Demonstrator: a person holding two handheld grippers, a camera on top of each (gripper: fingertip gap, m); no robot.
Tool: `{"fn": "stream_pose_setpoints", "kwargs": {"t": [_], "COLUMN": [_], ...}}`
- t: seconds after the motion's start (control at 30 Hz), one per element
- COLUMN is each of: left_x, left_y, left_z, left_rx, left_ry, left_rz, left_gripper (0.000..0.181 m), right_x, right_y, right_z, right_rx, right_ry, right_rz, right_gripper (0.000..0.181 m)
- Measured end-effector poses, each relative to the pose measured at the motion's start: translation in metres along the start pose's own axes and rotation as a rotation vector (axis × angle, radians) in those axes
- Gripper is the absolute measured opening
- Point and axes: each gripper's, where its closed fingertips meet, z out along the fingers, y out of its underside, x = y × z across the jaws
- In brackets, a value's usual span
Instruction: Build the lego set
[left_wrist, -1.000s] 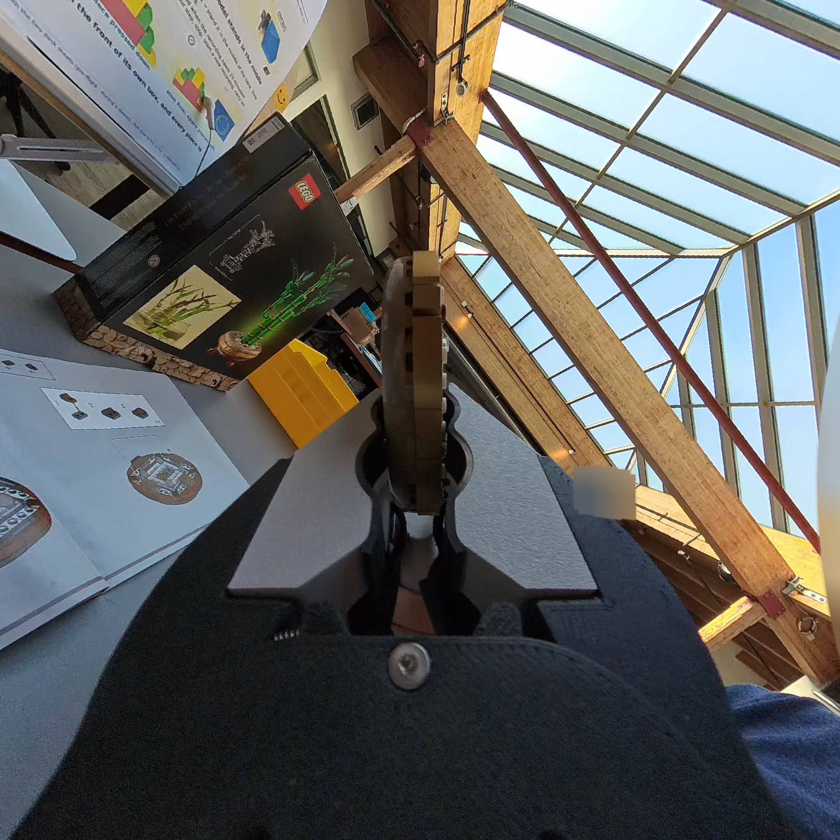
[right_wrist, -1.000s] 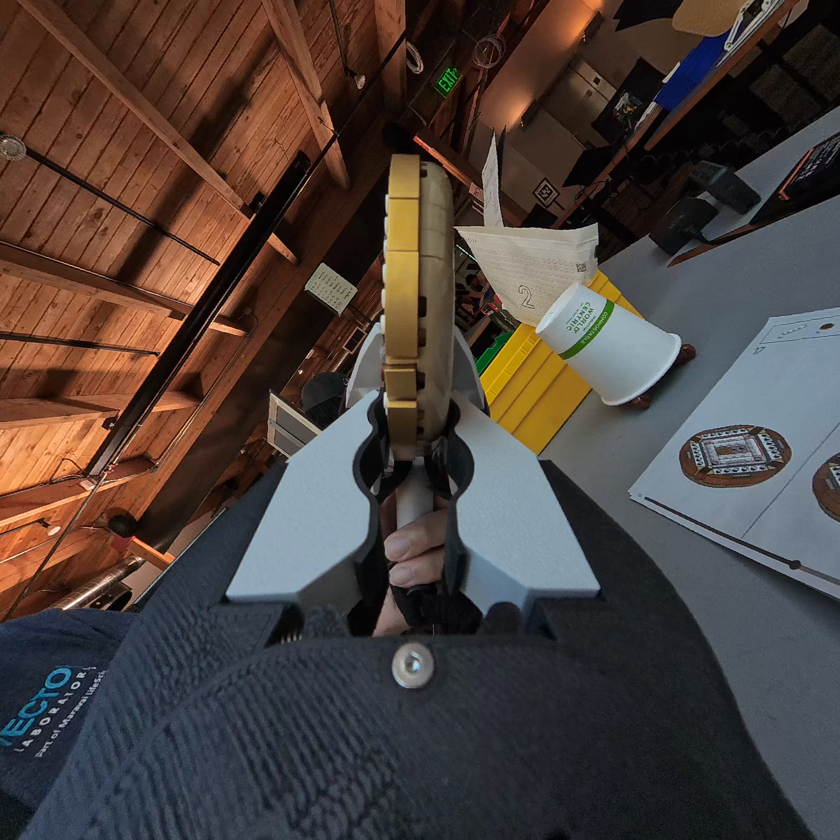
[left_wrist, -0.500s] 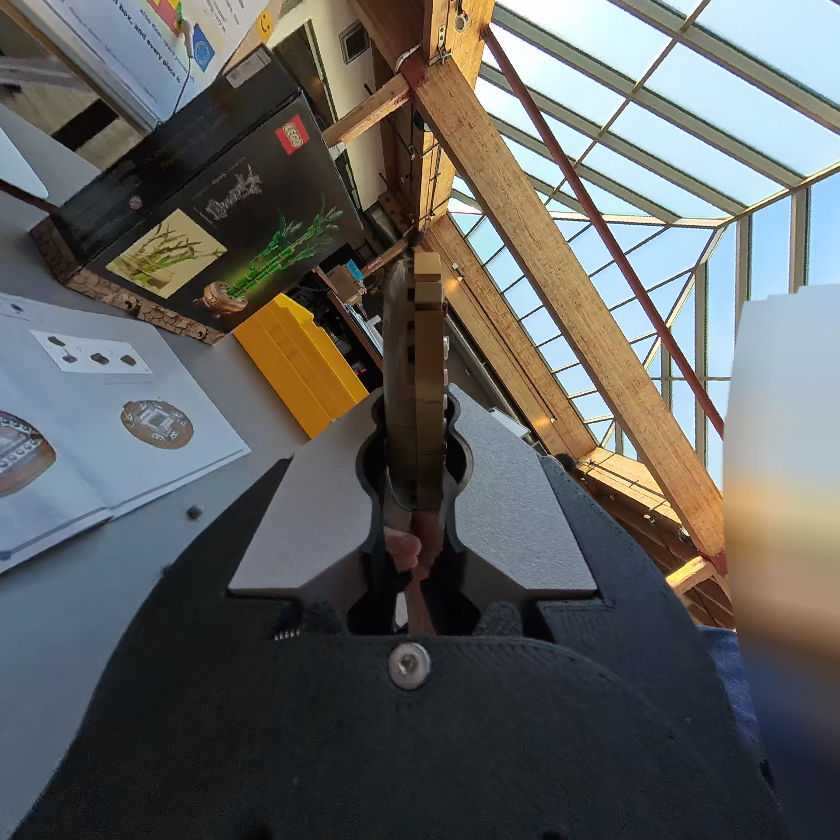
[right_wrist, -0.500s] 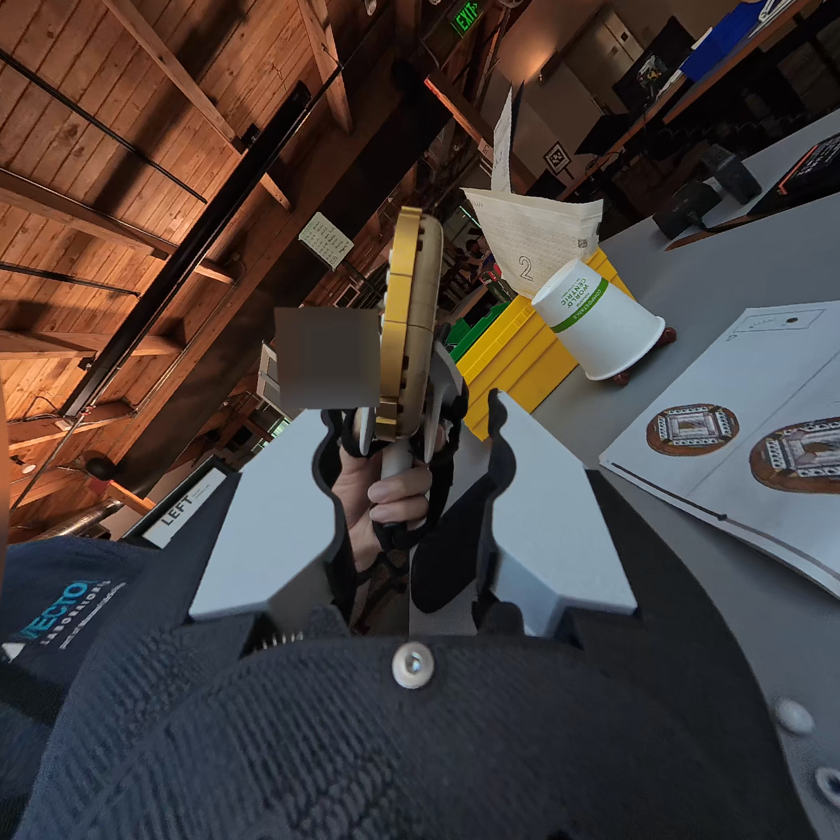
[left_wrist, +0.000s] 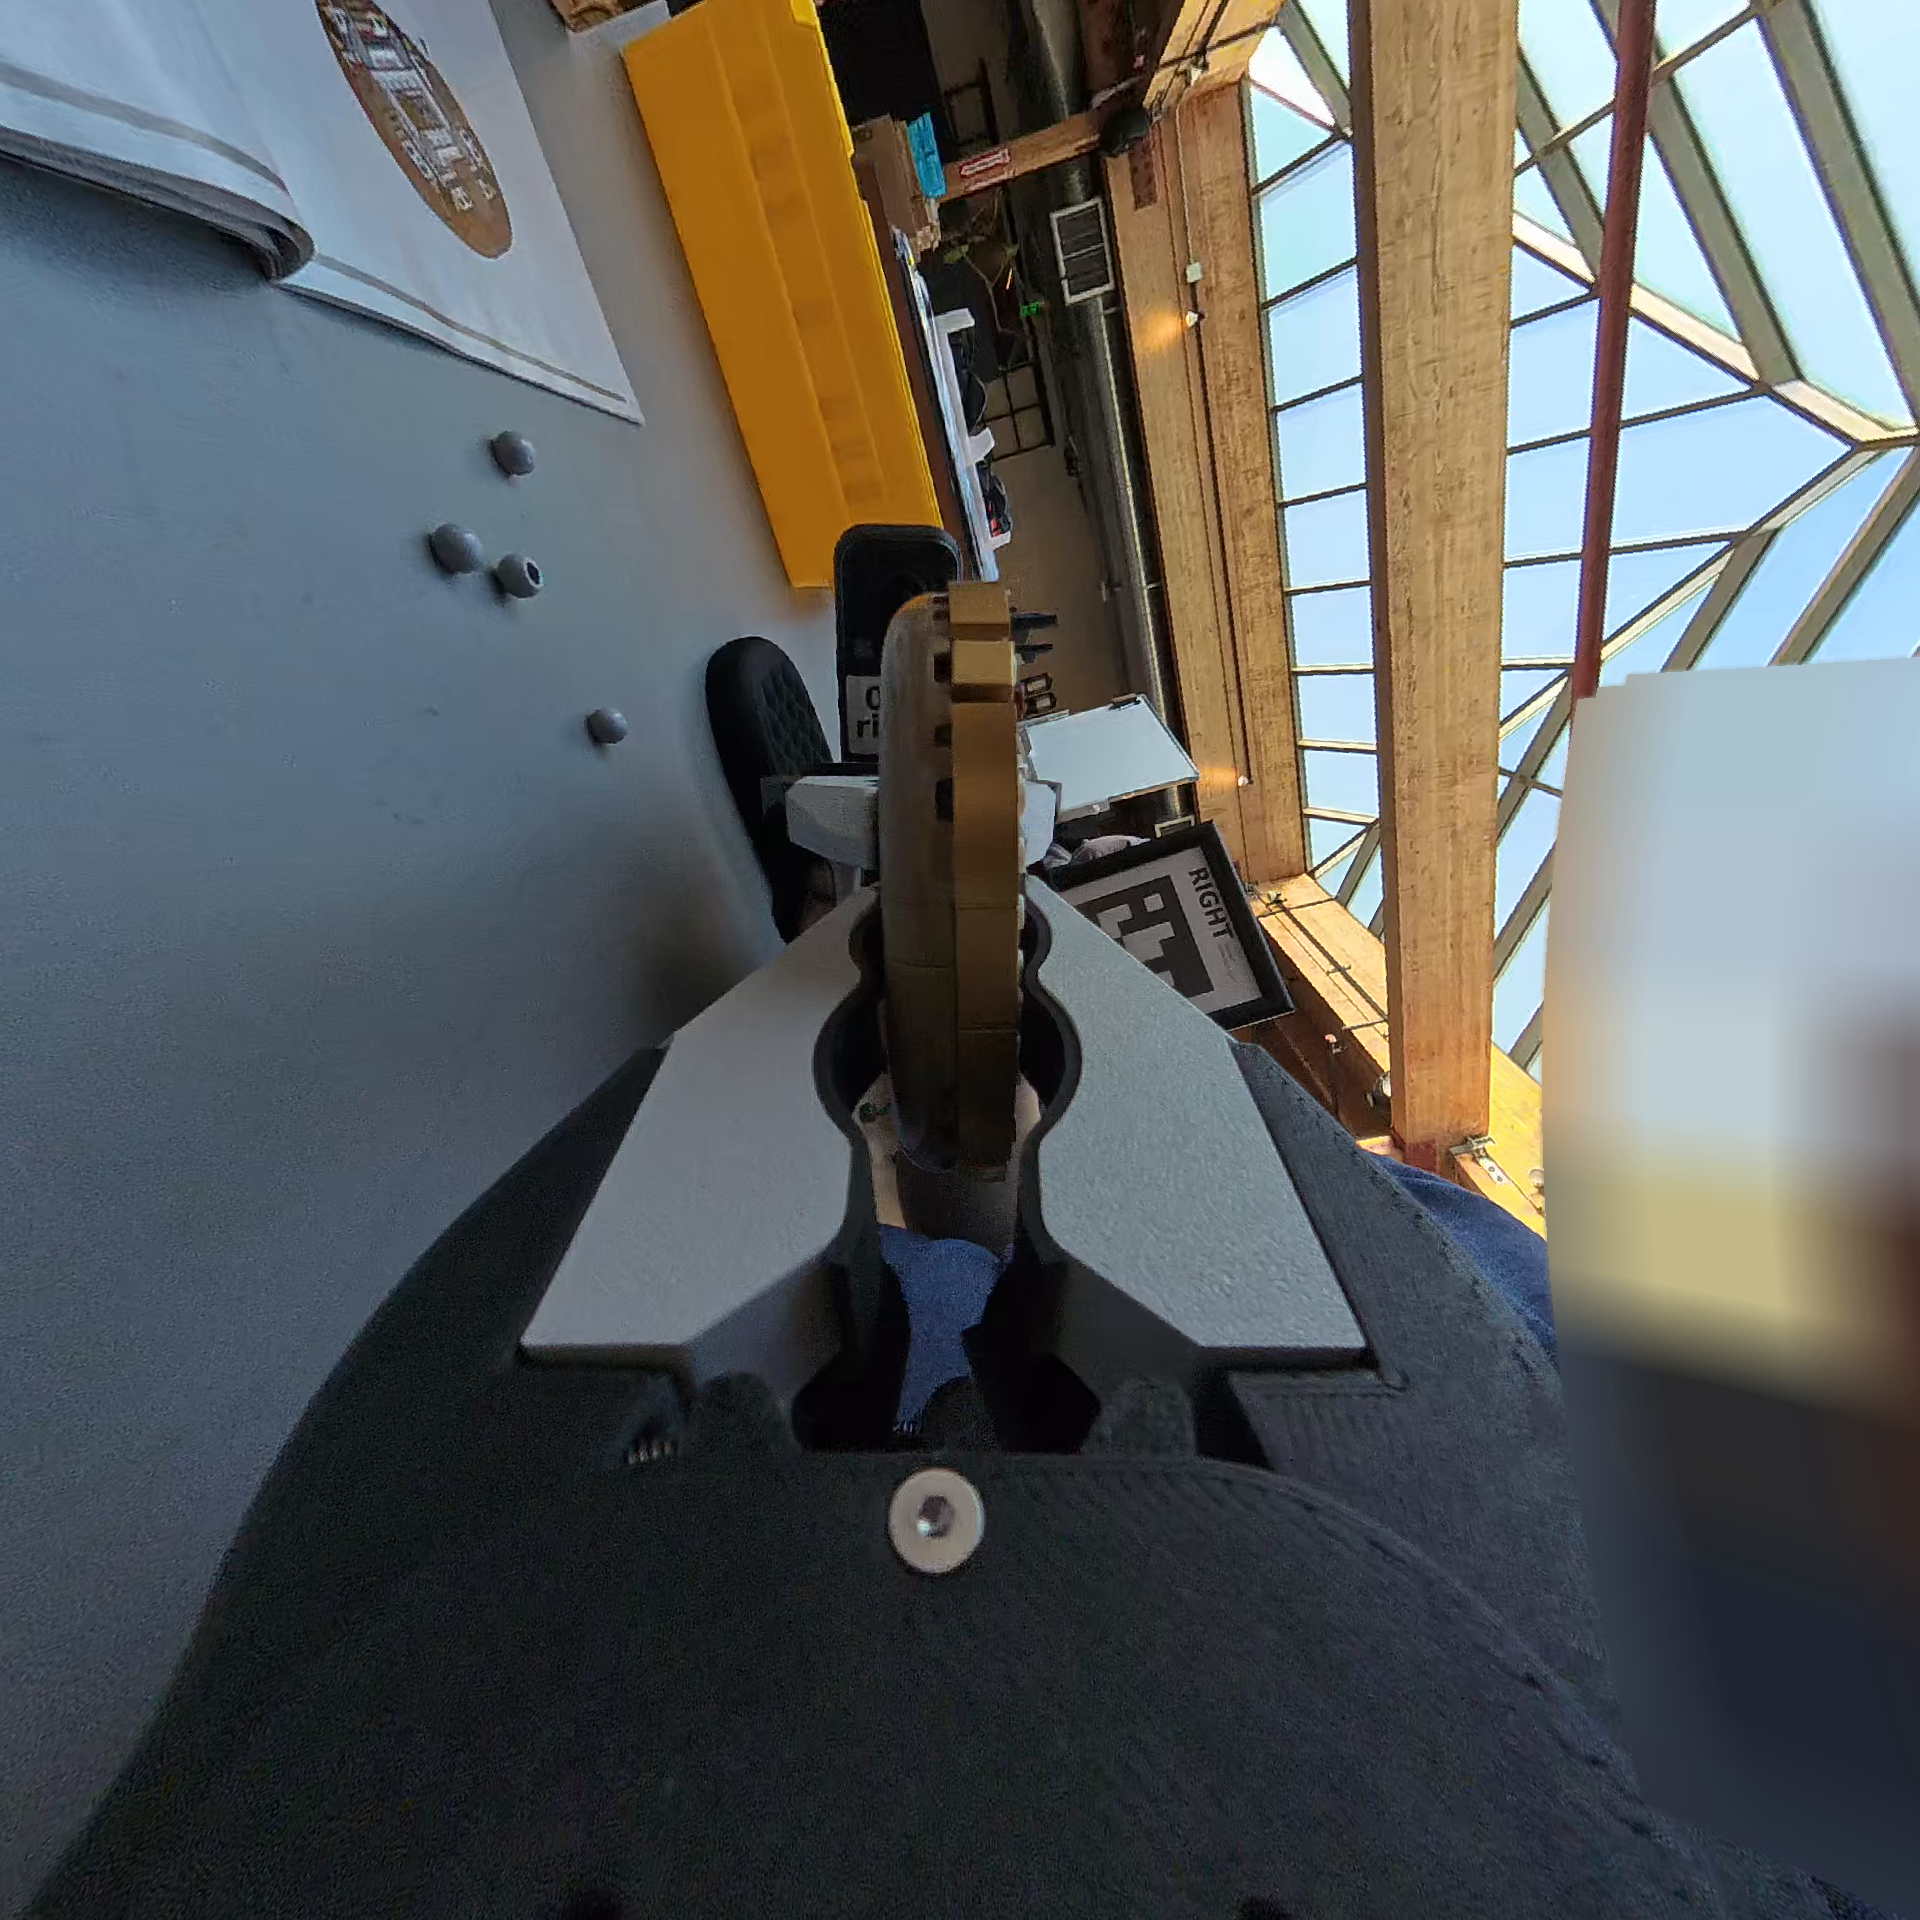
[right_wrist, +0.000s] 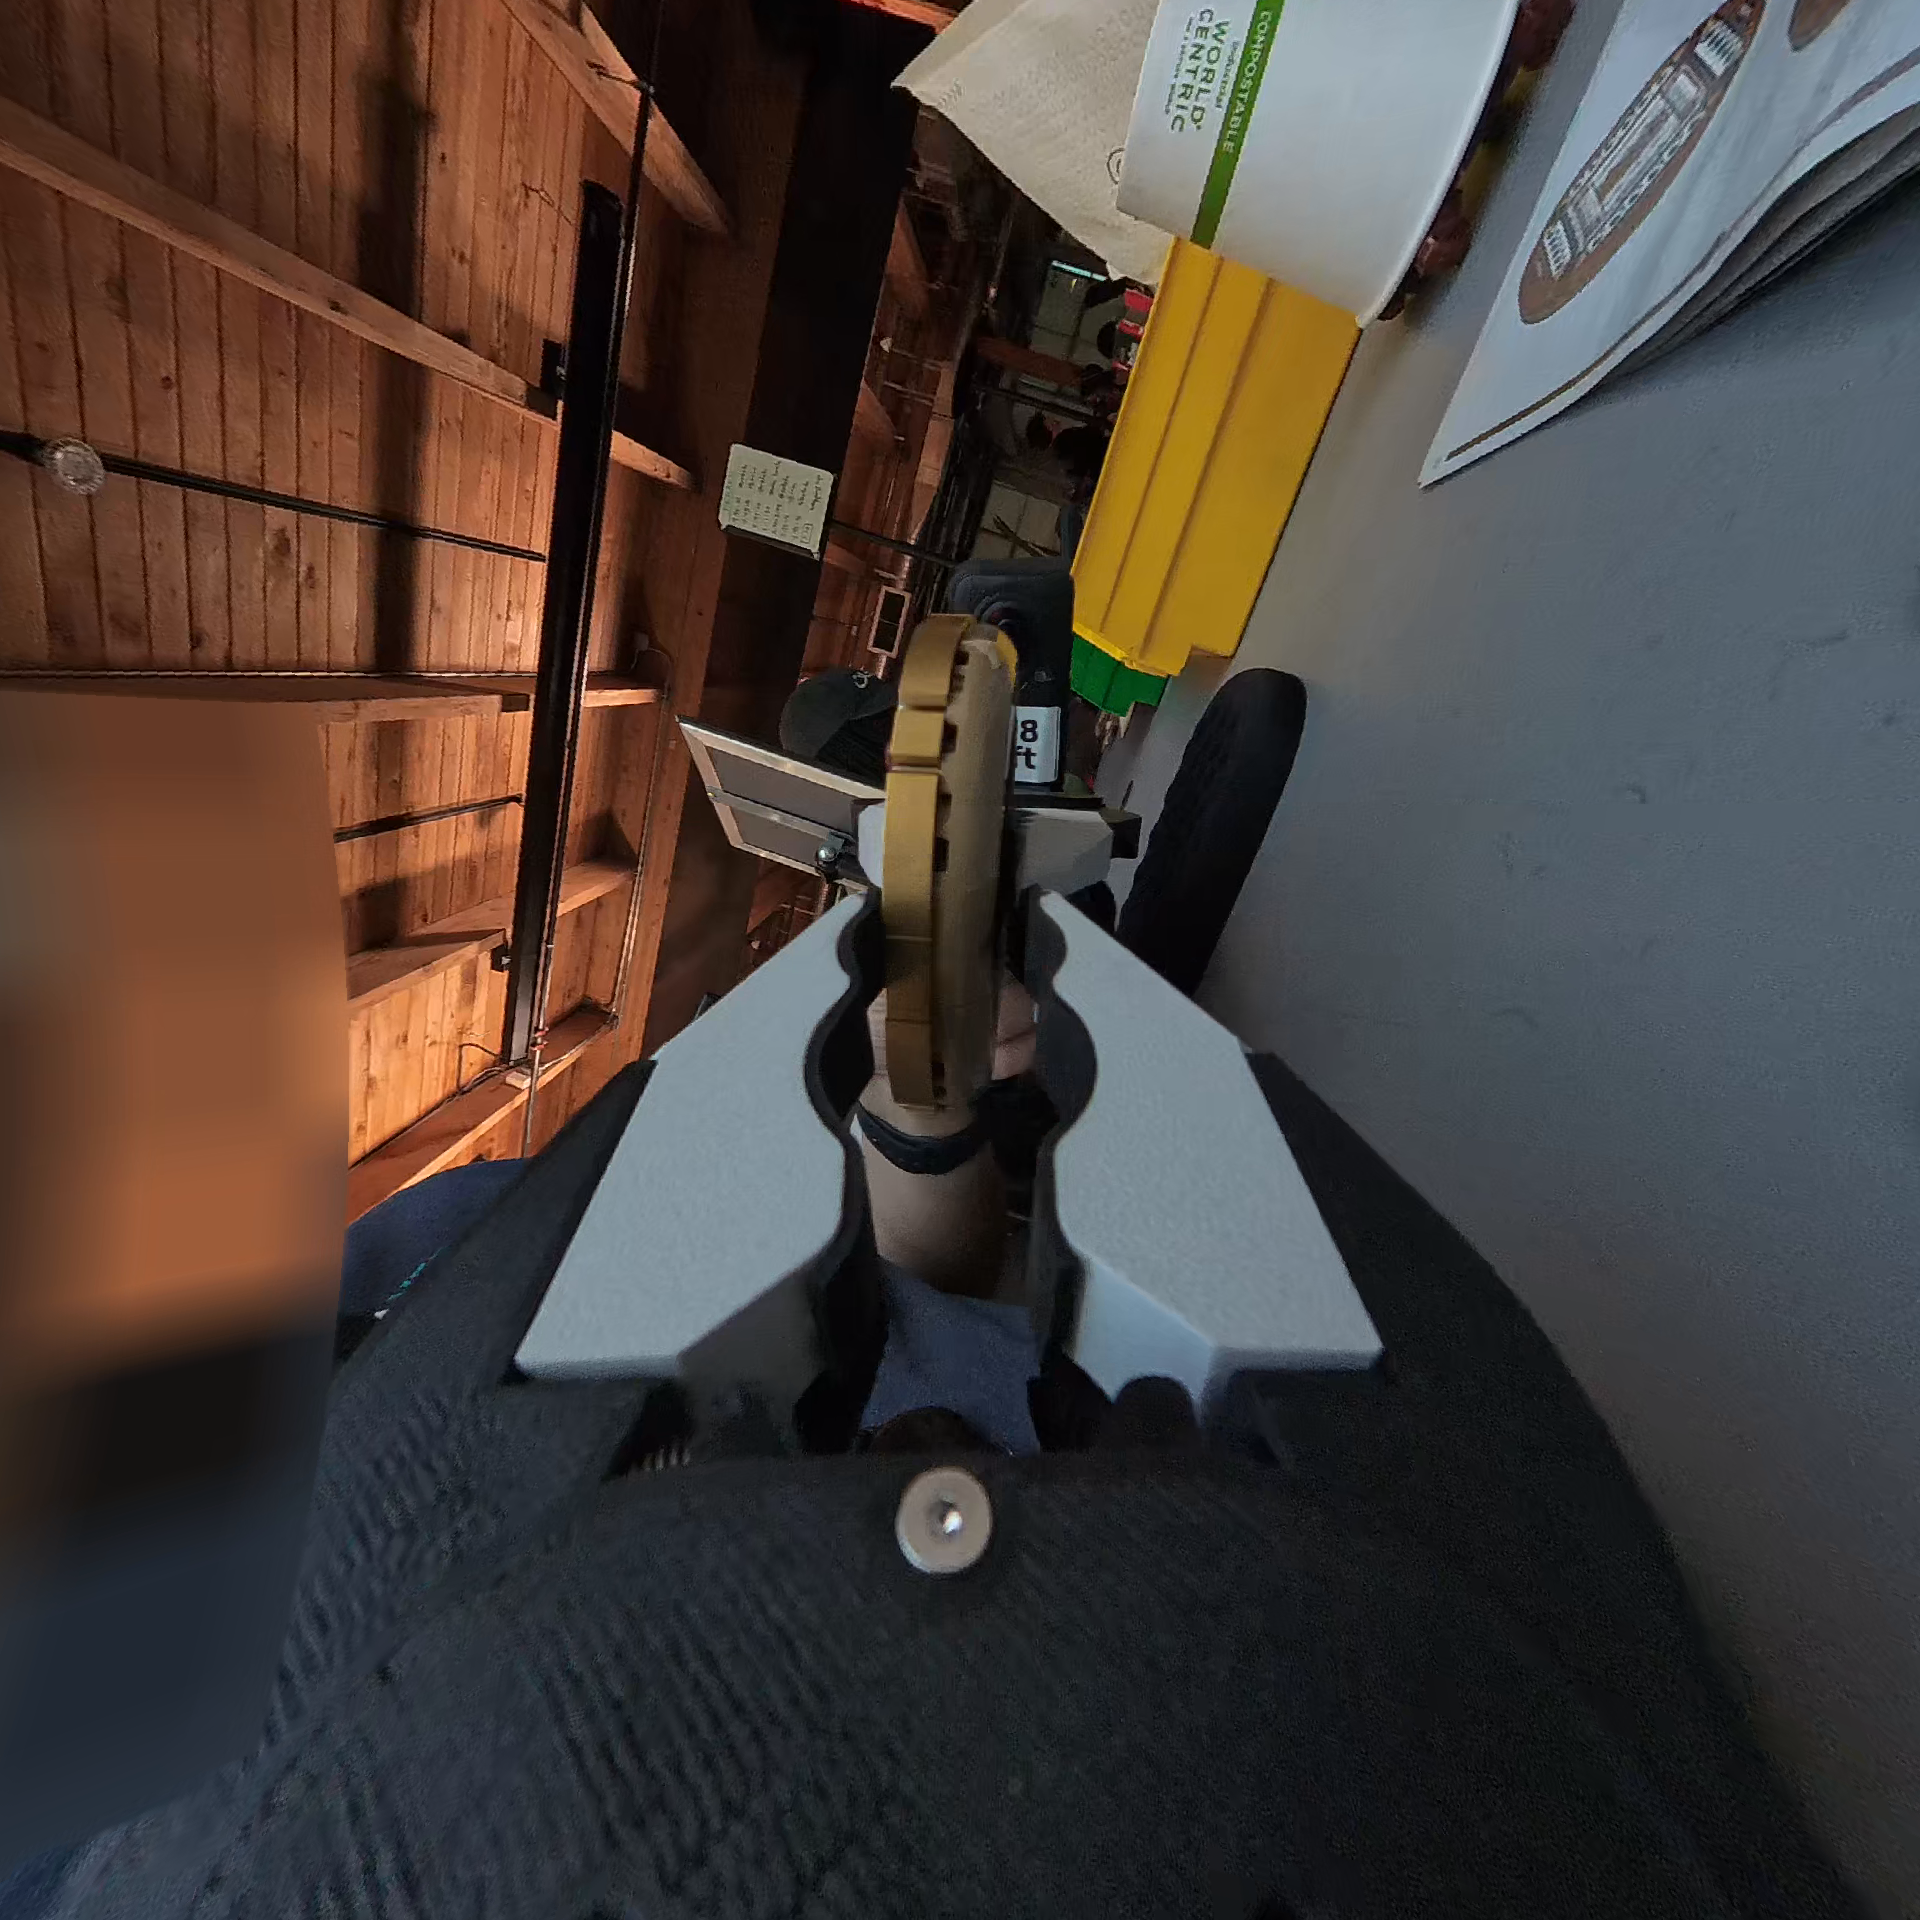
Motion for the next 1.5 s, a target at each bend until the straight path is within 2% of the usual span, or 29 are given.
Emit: {"fn": "stream_pose_setpoints", "kwargs": {"t": [0.03, 0.3, 0.57, 0.77, 1.0, 1.13, 1.43, 1.5], "left_x": [-0.002, -0.004, -0.008, -0.011, -0.01, -0.011, -0.01, -0.012], "left_y": [0.003, 0.003, 0.015, 0.016, 0.01, 0.015, 0.022, 0.026], "left_z": [0.001, 0.007, 0.011, 0.008, 0.002, 0.003, 0.005, 0.003], "left_rx": [-0.015, -0.003, -0.078, -0.101, -0.09, -0.119, -0.12, -0.136], "left_ry": [-0.012, 0.024, 0.029, -0.034, -0.045, -0.048, -0.008, -0.02], "left_rz": [0.006, -0.024, -0.036, 0.031, 0.032, 0.016, -0.029, -0.002], "left_gripper": [0.019, 0.023, 0.024, 0.019, 0.02, 0.02, 0.029, 0.02], "right_x": [-0.001, 0.004, 0.008, 0.008, 0.012, 0.008, 0.013, 0.009], "right_y": [0.001, 0.001, 0.004, 0.006, 0.008, 0.014, 0.012, 0.014], "right_z": [0.0, -0.006, -0.008, -0.006, -0.003, 0.0, -0.003, -0.002], "right_rx": [-0.005, 0.023, 0.012, 0.002, -0.036, -0.069, 0.013, 0.009], "right_ry": [-0.014, -0.043, -0.038, -0.047, -0.011, -0.055, -0.041, -0.058], "right_rz": [0.009, 0.073, 0.081, 0.042, 0.016, 0.067, 0.133, 0.121], "right_gripper": [0.019, 0.019, 0.019, 0.019, 0.028, 0.019, 0.019, 0.019]}}
